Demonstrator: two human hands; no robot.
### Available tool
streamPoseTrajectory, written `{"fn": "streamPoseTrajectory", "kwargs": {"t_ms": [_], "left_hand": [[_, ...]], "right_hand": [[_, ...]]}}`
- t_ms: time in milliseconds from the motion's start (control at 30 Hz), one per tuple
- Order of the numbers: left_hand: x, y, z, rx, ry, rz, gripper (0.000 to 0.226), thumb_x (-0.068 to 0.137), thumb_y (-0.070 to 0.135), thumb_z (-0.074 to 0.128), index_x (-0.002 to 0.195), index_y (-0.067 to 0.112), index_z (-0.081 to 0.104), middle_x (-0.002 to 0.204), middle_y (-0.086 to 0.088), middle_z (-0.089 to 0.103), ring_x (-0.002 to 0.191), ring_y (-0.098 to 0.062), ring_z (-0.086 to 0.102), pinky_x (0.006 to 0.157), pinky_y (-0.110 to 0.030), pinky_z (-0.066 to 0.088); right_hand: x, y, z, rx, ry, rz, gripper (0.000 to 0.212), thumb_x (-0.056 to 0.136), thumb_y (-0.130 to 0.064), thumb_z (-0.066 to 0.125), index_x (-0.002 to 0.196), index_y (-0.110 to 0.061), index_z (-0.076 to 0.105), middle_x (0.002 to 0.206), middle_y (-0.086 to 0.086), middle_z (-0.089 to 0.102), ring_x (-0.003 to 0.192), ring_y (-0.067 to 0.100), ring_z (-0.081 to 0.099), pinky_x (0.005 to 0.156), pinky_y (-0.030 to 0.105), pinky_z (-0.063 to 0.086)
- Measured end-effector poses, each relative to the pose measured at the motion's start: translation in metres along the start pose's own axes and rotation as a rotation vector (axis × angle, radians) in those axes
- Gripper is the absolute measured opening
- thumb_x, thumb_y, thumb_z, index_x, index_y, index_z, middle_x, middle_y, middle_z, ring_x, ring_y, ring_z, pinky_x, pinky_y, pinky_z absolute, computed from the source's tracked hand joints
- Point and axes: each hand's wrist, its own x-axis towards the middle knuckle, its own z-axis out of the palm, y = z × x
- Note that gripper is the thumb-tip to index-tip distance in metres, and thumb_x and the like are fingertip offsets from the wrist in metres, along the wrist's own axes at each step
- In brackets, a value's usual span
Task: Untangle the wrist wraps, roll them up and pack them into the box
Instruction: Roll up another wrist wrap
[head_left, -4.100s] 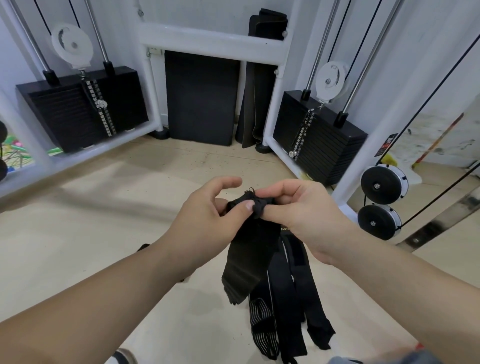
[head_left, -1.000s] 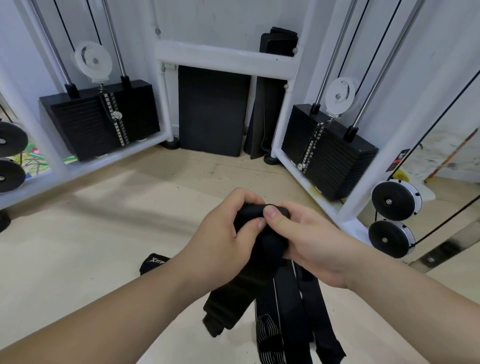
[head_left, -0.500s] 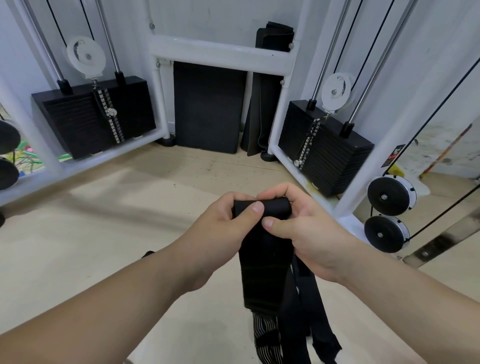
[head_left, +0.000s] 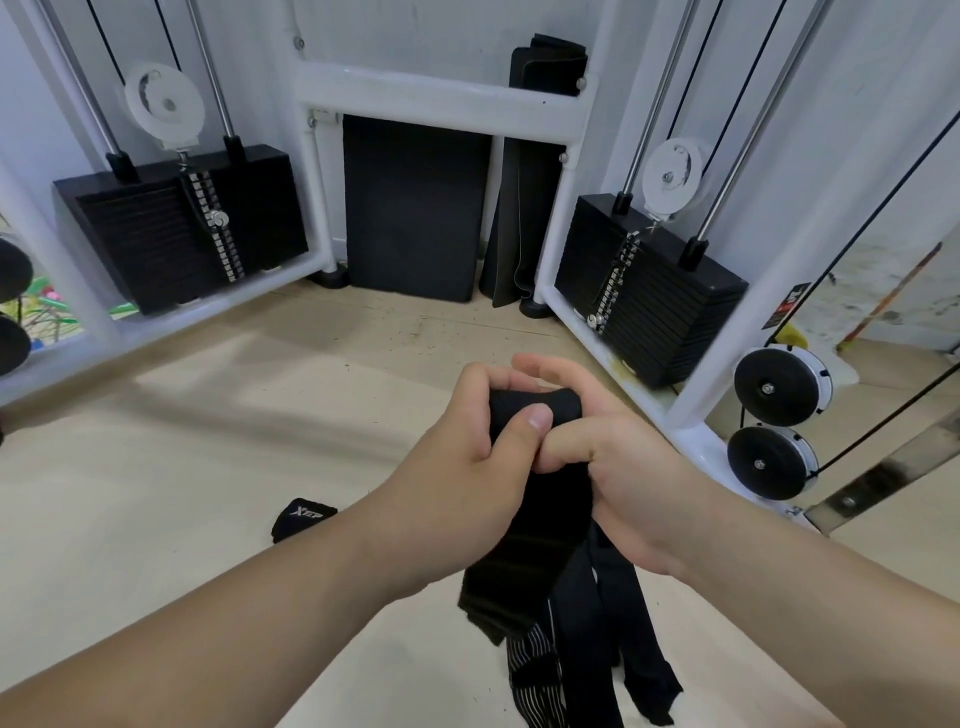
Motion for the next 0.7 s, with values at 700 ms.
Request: {"fn": "streamPoseTrajectory", "kwargs": {"t_ms": [700], "left_hand": [[0.010,-0.004,-0.026,0.034,0.056,-0.071,0.040,0.090,0.031,0.082,0.123,0.034,0.060,0.108,0.004,0.077,0.092,-0.013,0.079,0.079,-0.032,0.065]], "right_hand": [[0.008,-0.005,-0.013,-0.068,0.034,-0.054,0.043,0.087,-0.042,0.068,0.116,-0.011,0.069,0.108,0.015,0.079,0.105,0.036,0.077,0.093,0.049,0.064]]}}
